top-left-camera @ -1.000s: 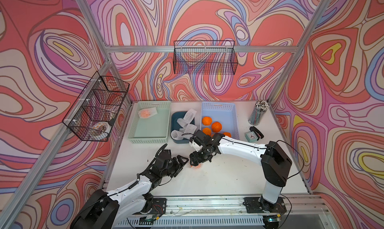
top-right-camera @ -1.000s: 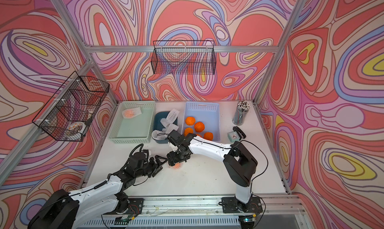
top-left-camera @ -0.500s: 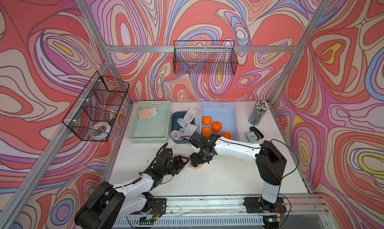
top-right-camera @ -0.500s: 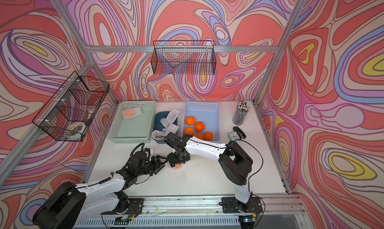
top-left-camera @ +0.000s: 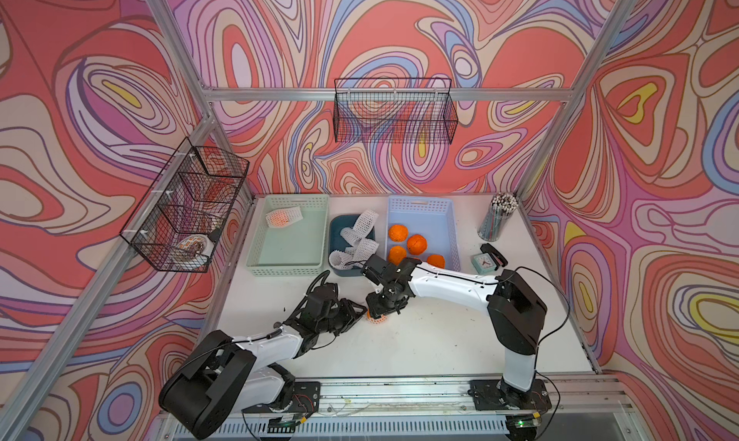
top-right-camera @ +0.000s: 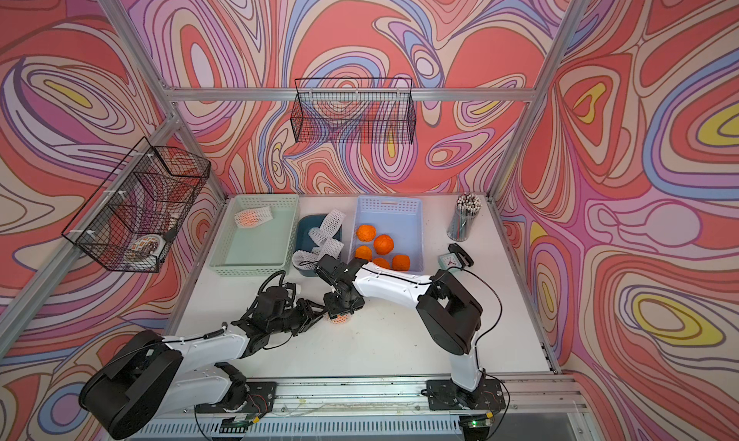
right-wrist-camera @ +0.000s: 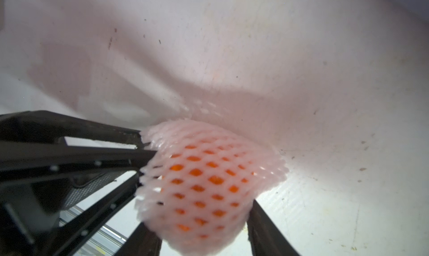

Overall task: Remove foam nets from oranges
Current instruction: Remove the foam net from the orange.

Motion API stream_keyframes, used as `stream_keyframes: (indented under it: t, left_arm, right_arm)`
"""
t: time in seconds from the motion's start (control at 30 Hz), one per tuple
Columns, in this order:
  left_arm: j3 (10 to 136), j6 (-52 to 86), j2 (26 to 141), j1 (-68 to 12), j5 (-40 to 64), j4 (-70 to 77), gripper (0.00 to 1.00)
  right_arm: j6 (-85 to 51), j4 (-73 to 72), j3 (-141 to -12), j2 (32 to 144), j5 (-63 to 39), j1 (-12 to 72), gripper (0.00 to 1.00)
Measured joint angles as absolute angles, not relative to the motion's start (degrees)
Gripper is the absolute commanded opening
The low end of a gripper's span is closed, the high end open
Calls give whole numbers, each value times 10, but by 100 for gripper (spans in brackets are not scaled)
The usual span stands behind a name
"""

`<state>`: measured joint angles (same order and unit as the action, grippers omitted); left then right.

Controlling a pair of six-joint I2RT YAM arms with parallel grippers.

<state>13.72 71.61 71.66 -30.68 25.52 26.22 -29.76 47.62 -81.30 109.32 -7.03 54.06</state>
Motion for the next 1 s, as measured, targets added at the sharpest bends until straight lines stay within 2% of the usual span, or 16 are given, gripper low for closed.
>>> stream_keyframes:
  t: [0.1, 0.23, 1.0]
  left_arm:
    - [145, 715, 718, -307, 260, 271, 13]
    - [153, 716, 717, -307, 269, 276, 9]
    - [179, 731, 715, -354, 250, 279, 4]
  right_arm:
    - [-298, 480, -818, 1093, -64, 541, 56]
    - [-298, 487, -822, 1094, -57, 541, 55]
    - [-313, 518, -827, 1094, -36, 521, 52]
